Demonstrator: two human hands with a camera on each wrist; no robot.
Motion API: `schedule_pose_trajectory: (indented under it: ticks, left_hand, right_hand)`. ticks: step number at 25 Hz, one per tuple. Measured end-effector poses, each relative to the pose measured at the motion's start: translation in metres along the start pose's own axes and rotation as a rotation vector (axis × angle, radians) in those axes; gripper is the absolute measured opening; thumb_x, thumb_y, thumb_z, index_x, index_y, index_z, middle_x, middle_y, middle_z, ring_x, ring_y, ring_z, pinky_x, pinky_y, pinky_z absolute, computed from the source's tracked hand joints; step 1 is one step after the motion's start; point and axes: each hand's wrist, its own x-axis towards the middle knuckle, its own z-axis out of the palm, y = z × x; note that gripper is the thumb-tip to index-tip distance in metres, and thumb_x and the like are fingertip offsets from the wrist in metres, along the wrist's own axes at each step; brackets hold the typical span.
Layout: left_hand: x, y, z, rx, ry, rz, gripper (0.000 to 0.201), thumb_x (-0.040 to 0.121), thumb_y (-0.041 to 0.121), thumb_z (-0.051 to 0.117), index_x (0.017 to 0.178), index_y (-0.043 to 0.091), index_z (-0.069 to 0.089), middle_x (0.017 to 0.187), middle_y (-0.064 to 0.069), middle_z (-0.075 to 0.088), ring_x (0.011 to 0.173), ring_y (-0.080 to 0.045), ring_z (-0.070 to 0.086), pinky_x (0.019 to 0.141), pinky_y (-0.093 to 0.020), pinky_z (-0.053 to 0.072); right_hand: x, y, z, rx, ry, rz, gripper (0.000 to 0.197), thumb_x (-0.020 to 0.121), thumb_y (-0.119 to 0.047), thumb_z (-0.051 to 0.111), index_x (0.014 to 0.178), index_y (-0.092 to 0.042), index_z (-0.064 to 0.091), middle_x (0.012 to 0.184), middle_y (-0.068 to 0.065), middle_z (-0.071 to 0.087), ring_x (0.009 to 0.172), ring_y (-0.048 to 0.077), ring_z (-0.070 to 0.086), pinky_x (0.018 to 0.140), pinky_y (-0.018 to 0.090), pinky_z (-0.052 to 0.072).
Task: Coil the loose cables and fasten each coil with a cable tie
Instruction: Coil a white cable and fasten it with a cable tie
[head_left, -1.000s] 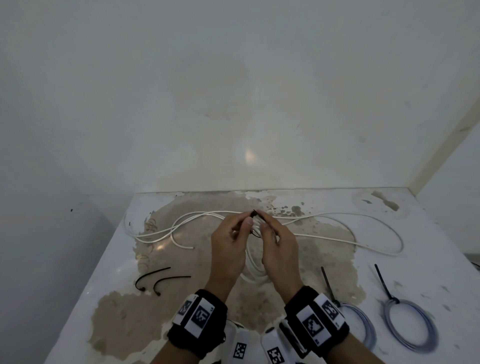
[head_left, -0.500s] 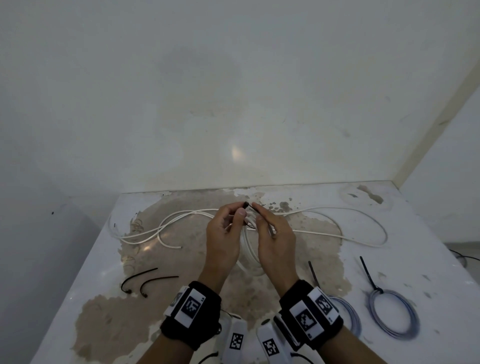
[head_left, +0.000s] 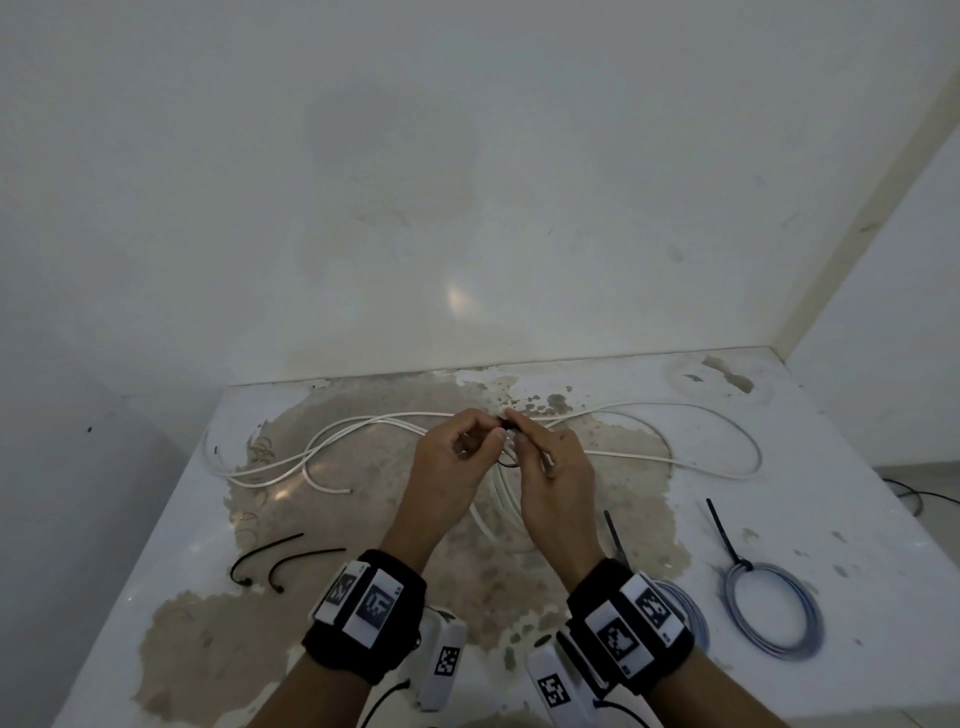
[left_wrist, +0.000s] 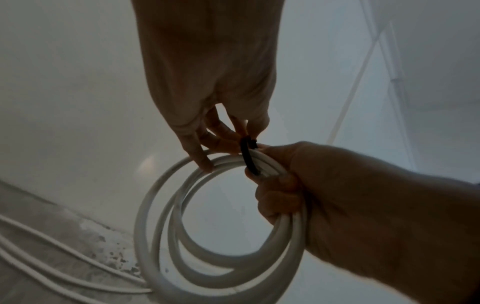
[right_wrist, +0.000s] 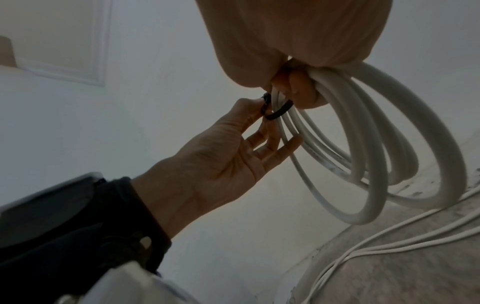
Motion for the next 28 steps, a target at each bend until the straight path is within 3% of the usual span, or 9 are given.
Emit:
schedule_pose_trajectory:
  ticks: [3,6,9,12,15,20,23,25,28]
  left_hand:
    - [0.001,0.002,0.005,-0.049,-0.018,-0.032,0.015,0.092,0.008,0.064,0.087,0.02,0.071,0.084,-0.002,0.07,0.073,-0.02,0.064,0.073,-0.031,0.055]
    - [0.002,0.002,0.008,-0.136,0.035,-0.095,0.012,0.09,0.011,0.067,0.099,0.015,0.075,0.091,-0.005,0.07,0.077,-0.022,0.068,0.078,-0.033,0.057]
    - [0.001,0.006,0.012,-0.215,0.024,-0.158,0.018,0.09,0.012,0.068,0.106,0.015,0.073,0.092,-0.014,0.07,0.077,-0.023,0.068,0.079,-0.032,0.058]
    - [0.002,0.009,0.014,-0.174,-0.02,-0.195,0.012,0.088,0.011,0.07,0.098,0.014,0.074,0.083,-0.014,0.066,0.066,-0.015,0.062,0.07,-0.027,0.053]
    - [0.002,0.007,0.015,-0.126,-0.069,-0.229,0.006,0.088,0.015,0.071,0.092,0.017,0.074,0.072,-0.003,0.061,0.064,-0.019,0.057,0.068,-0.034,0.05]
    - [-0.003,0.006,0.022,-0.108,0.028,-0.195,0.01,0.094,0.015,0.063,0.095,0.017,0.072,0.071,0.001,0.063,0.066,-0.017,0.058,0.067,-0.036,0.052]
    - [-0.003,0.002,0.024,-0.087,0.066,-0.177,0.012,0.095,0.014,0.062,0.091,0.023,0.07,0.078,-0.001,0.067,0.069,-0.02,0.062,0.067,-0.041,0.053]
    - [-0.003,0.003,0.023,-0.083,0.048,-0.181,0.018,0.094,0.012,0.062,0.087,0.027,0.07,0.078,-0.001,0.069,0.069,-0.02,0.062,0.067,-0.041,0.053]
    - [-0.003,0.005,0.021,-0.069,0.013,-0.175,0.019,0.094,0.009,0.062,0.089,0.025,0.071,0.083,0.002,0.072,0.074,-0.015,0.064,0.075,-0.041,0.054]
  right_hand:
    - [0.001,0.0,-0.004,-0.031,-0.017,0.0,0.031,0.103,-0.018,0.052,0.129,-0.03,0.065,0.094,0.009,0.053,0.084,0.005,0.053,0.074,0.005,0.042]
    - [0.005,0.001,-0.009,-0.077,-0.045,-0.034,0.034,0.104,-0.021,0.05,0.136,-0.025,0.06,0.087,-0.001,0.045,0.076,-0.001,0.048,0.07,0.005,0.039]
    - [0.008,0.005,-0.014,-0.088,-0.059,-0.055,0.034,0.105,-0.02,0.049,0.137,-0.025,0.058,0.087,-0.001,0.047,0.075,0.003,0.051,0.069,0.009,0.041]
    - [0.008,0.014,-0.018,-0.054,-0.104,-0.041,0.034,0.105,-0.02,0.049,0.136,-0.028,0.06,0.096,0.011,0.057,0.087,0.02,0.061,0.078,0.028,0.054]
    - [0.005,0.019,-0.021,-0.053,-0.115,-0.026,0.033,0.105,-0.02,0.05,0.135,-0.027,0.061,0.093,0.01,0.057,0.086,0.025,0.063,0.08,0.043,0.056]
    - [0.004,0.017,-0.023,-0.096,-0.151,-0.042,0.034,0.104,-0.021,0.051,0.132,-0.036,0.063,0.085,0.0,0.055,0.081,0.014,0.058,0.075,0.028,0.052]
    - [0.003,0.016,-0.02,-0.032,-0.141,-0.011,0.029,0.104,-0.024,0.052,0.126,-0.033,0.068,0.096,-0.008,0.063,0.093,0.01,0.063,0.082,0.029,0.055]
    - [0.002,0.014,-0.02,0.051,-0.126,0.011,0.023,0.105,-0.026,0.051,0.117,-0.027,0.069,0.102,-0.011,0.069,0.096,0.007,0.065,0.08,0.029,0.056]
    - [0.003,0.008,-0.02,0.138,-0.14,0.1,0.014,0.104,-0.03,0.052,0.105,-0.028,0.066,0.089,-0.012,0.069,0.066,0.002,0.059,0.057,0.022,0.048]
